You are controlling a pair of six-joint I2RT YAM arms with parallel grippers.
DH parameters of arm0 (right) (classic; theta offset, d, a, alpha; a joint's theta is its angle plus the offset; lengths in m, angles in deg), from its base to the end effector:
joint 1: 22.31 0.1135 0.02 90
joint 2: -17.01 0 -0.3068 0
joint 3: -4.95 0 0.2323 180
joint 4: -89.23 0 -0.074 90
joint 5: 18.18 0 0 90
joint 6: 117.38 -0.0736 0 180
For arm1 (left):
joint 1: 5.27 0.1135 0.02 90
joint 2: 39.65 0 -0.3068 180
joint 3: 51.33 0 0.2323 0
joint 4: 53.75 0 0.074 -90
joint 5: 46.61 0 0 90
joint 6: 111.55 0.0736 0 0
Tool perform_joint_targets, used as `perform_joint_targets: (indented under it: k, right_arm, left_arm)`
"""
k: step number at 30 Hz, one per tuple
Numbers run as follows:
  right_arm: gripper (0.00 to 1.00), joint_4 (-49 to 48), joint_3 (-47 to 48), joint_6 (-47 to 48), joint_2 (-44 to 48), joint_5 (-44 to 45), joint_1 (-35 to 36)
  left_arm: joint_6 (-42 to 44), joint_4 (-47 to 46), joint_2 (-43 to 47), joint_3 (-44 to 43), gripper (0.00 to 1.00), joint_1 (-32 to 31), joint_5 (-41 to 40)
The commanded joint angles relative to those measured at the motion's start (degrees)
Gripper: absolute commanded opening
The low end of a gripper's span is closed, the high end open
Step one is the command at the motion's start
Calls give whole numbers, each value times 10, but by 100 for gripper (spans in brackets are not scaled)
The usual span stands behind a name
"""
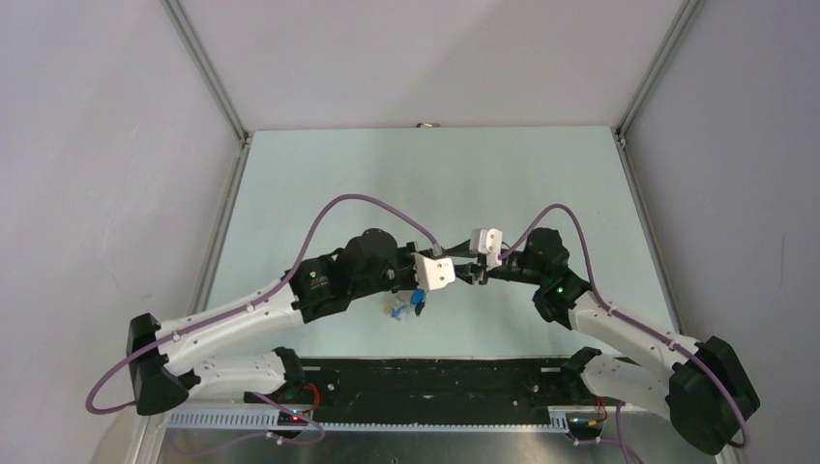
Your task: Remove the keys from the keyring
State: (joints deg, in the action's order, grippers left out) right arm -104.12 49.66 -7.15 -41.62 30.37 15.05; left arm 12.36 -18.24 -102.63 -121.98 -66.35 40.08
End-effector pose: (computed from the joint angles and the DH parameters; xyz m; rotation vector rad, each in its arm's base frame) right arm 0.1413 0.1691 0.3183 -1.2412 1.0664 0.7993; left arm 0.1204 -0.2091 0.3489 1.4971 1.4209 -0.2342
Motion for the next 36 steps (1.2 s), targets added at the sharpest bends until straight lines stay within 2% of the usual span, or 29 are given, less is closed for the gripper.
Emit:
perform_joint_targets:
  k: [1, 11, 16, 19, 26, 28, 31, 36]
  right_arm:
    - [36, -33, 5, -5, -10, -38, 0]
    - [36, -30, 1, -12, -4, -42, -1]
    - [29, -40, 1, -16, -19, -68, 2]
    - [27, -49, 1, -20, -30, -79, 8]
    - [11, -53, 1, -21, -34, -79, 14]
    - [9, -52, 1, -22, -31, -78, 14]
    - [13, -54, 1, -24, -26, -82, 14]
    - [27, -34, 1, -14, -12, -71, 17]
  left_arm:
    - [11, -45, 29, 12, 0, 2, 62]
    - [-2, -47, 29, 9, 0, 2, 51]
    - [6, -47, 40, 15, 0, 2, 65]
    - [9, -48, 46, 16, 0, 2, 64]
    - [9, -48, 53, 19, 0, 2, 72]
    - [9, -48, 53, 20, 0, 2, 77]
    - [9, -48, 54, 20, 0, 2, 83]
    - [-10, -49, 40, 11, 0, 2, 39]
